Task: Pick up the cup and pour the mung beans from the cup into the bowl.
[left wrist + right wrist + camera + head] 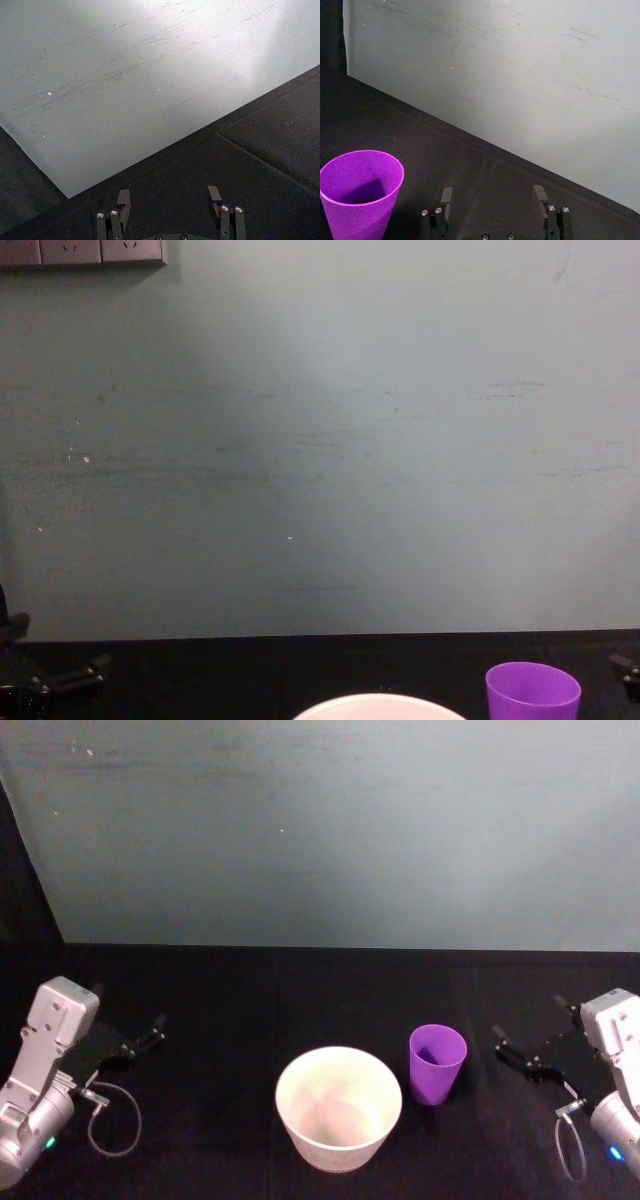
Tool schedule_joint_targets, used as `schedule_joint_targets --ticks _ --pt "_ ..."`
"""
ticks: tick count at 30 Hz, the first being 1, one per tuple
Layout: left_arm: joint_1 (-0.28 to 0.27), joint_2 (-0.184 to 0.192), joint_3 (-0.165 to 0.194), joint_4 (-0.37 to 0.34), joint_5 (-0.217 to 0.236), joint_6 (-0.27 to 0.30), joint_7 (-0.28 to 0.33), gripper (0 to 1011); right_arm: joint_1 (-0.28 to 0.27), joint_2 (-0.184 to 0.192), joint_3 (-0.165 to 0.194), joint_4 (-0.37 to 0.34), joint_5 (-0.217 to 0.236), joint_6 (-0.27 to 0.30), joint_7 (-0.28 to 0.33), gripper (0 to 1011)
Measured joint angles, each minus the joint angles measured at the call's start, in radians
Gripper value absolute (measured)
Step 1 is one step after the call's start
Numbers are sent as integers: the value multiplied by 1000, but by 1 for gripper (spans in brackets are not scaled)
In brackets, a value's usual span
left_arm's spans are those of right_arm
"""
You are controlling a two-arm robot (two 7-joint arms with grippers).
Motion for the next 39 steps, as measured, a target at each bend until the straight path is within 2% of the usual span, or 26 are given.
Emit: schedule_joint_targets --ticks 39 --pt "0 0 0 0 0 0 0 1004 0 0 0 0 0 0 0 1002"
